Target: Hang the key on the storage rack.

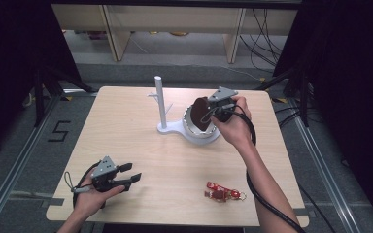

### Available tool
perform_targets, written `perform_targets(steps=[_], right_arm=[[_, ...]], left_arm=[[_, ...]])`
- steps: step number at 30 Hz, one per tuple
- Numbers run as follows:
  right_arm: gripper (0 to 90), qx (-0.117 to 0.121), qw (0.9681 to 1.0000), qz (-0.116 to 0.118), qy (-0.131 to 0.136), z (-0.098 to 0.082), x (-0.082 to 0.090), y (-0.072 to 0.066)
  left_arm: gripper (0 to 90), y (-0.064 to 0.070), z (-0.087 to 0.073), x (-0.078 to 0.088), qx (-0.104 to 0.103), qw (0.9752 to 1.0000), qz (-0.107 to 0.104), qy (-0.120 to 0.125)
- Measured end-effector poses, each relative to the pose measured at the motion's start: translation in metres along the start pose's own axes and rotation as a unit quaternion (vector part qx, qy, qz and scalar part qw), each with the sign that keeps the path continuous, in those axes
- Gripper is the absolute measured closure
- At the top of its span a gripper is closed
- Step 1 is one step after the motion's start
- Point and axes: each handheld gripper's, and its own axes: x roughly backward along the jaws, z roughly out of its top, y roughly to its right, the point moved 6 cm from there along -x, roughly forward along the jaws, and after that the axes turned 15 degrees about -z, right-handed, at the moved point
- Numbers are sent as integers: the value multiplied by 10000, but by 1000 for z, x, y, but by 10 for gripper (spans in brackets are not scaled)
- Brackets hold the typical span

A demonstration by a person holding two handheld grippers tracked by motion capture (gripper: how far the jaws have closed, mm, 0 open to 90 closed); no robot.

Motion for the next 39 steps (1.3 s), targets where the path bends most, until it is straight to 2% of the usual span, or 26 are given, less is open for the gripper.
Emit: perform_targets(steps=[2,4,7,9,14,17,19,21,22,24,26,29,31,32,33,35,36,37,38,39], right_arm=[[804,-12,10000,75,48,-2,-4,-2],[804,7,9999,-42,129,-3,-7,-4],[802,73,9998,10,161,-6,-11,-11],[798,148,9995,-83,263,-8,-14,-11],[759,218,9997,-44,136,-26,-27,-19],[701,30,9998,133,-149,-40,-34,-22],[605,-171,9995,122,-224,-44,-34,-19],[555,-372,9988,190,-248,-45,-30,-14],[537,-586,9978,157,-265,-45,-24,-11],[513,-818,9961,234,-225,-44,-13,-3],[509,-860,9956,177,-333,-49,0,9],[529,-1145,9910,309,-619,-65,20,18],[582,-1090,9892,477,-855,-83,32,20],[612,-1357,9826,587,-1128,-92,41,15],[645,-1248,9818,714,-1238,-102,47,16],[677,-1265,9750,1008,-1520,-121,58,9],[700,-1269,9694,1130,-1770,-131,65,4],[725,-1170,9658,1259,-1941,-140,70,2],[739,-1141,9641,1305,-2013,-148,74,0],[755,-1100,9604,1391,-2148,-155,78,-2]], left_arm=[[411,0,-1,0,12,10000,41,-20],[411,0,-1,0,18,10000,43,-35],[411,0,-2,0,15,10000,-11,0],[411,0,-2,0,15,10000,-23,4],[411,0,-2,0,14,10000,-26,6],[411,0,-2,1,18,10000,20,-19],[410,0,-2,1,25,10000,-10,9],[410,0,-1,1,35,10000,19,-1],[409,0,-1,1,26,10000,20,-8],[409,0,-1,1,22,10000,13,-6],[408,-1,0,0,32,10000,4,4],[407,-1,1,0,23,10000,-4,12],[406,-1,3,1,22,10000,3,2],[405,-1,4,0,13,10000,-55,50],[406,-1,5,1,10,10000,2,46],[405,-2,8,2,-13,10000,-20,75],[405,-2,9,2,-17,10000,13,95],[405,-2,10,3,-11,10000,18,92],[405,-2,11,2,-2,9999,13,106],[405,-2,12,2,-7,10000,26,89]])
